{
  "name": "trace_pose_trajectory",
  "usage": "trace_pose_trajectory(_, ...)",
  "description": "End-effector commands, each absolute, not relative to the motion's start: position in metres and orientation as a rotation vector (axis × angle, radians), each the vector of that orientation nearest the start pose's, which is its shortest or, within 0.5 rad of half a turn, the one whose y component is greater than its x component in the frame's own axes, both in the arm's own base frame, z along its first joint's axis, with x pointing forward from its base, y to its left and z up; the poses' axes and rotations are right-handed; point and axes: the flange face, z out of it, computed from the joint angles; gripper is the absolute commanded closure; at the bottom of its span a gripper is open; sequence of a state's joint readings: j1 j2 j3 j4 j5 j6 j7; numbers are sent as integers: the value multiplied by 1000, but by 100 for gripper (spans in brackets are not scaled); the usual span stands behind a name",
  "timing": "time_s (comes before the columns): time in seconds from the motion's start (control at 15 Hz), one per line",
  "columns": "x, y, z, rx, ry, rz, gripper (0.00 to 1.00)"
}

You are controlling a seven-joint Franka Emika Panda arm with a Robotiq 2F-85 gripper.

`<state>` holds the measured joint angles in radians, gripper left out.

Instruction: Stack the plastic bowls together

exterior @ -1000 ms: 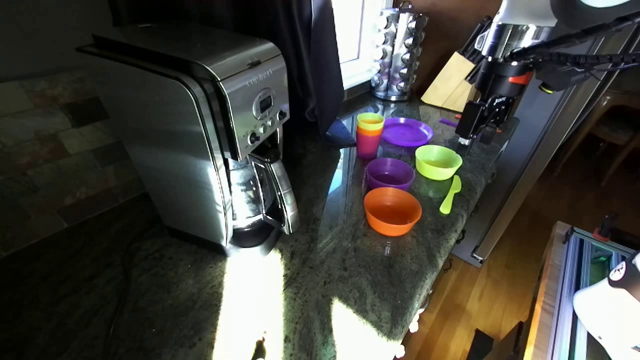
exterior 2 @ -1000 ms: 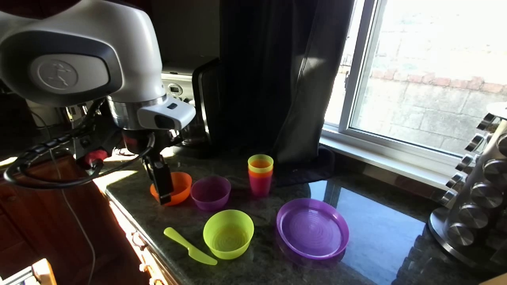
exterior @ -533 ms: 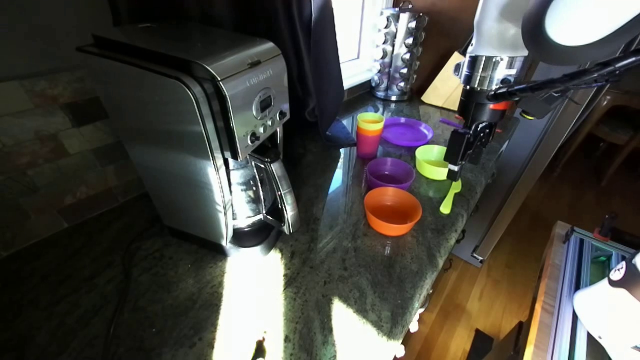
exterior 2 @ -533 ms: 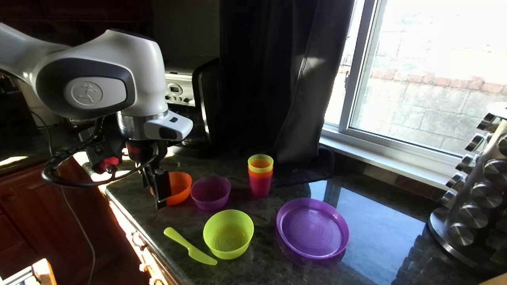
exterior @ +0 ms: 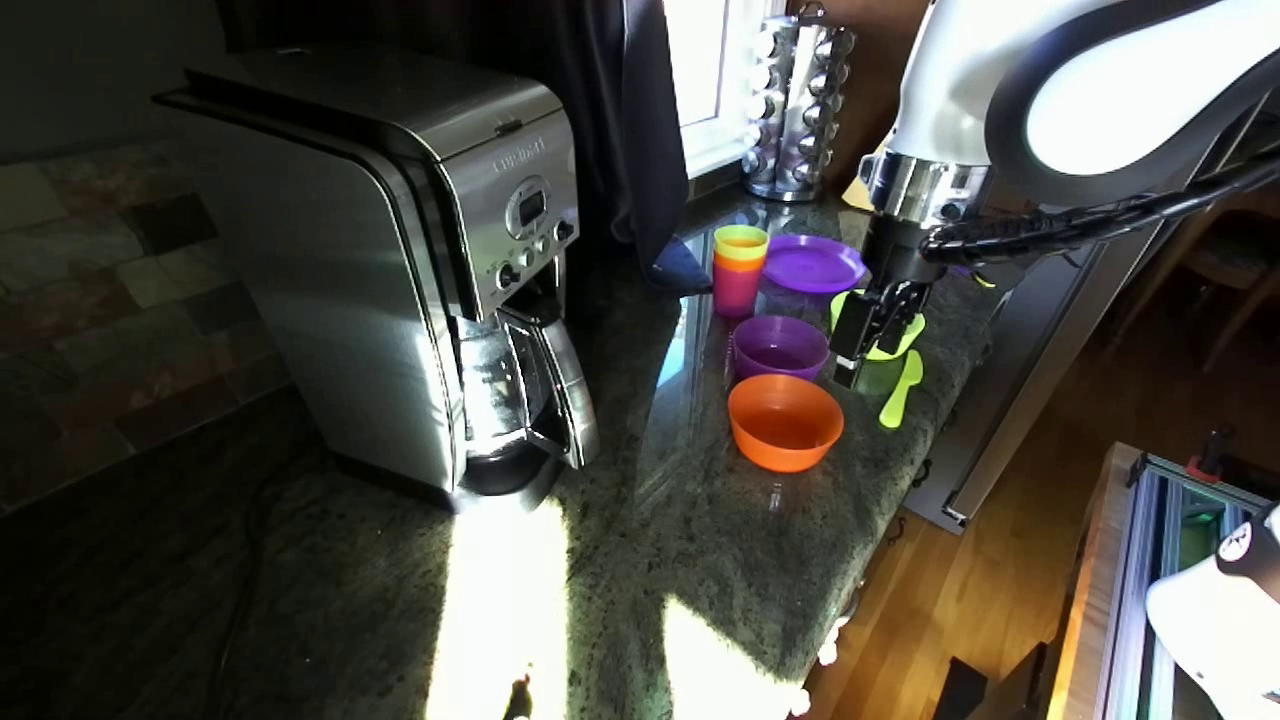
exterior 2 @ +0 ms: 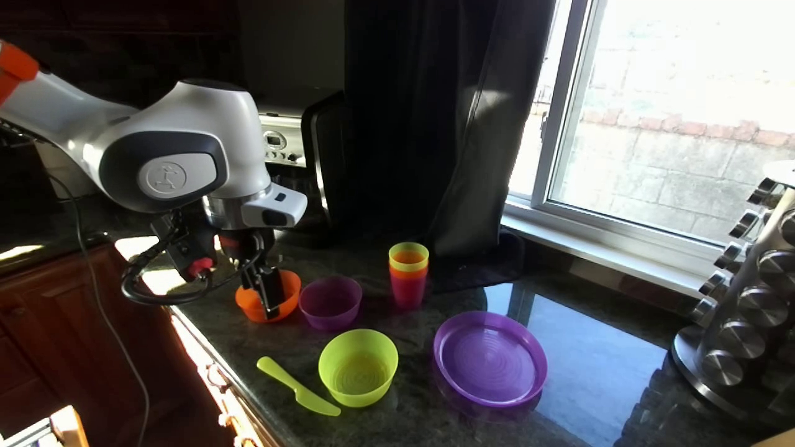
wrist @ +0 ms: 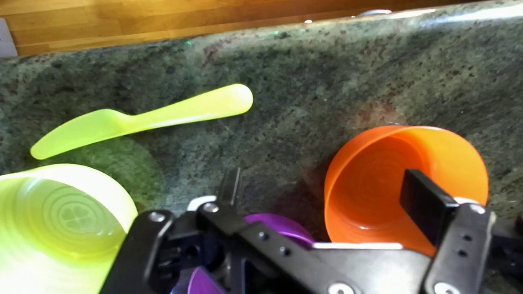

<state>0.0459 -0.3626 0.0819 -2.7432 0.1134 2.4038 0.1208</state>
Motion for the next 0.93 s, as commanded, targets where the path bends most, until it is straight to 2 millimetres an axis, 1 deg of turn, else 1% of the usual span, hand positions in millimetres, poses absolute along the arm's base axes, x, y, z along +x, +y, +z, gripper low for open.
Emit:
trace_pose_trajectory(0.0,392,58,314,-3059,184,-17,0)
trace_pose_trajectory(0.13,397,60,308,-3054,208,-18,0)
trace_pose_trajectory(0.2,399,61,306,-3050,213,-13,7)
trace_pose_trajectory(0.27,402,62,303,-3048,221,-13,25)
trace_pose_trajectory(0.33,404,62,301,-3046,222,-8,32)
trace_pose_trajectory(0.4,406,63,299,-3048,232,-5,42)
trace_pose_trajectory(0.6,412,63,293,-3047,251,12,66)
trace_pose_trajectory(0.87,419,64,285,-3051,271,42,95)
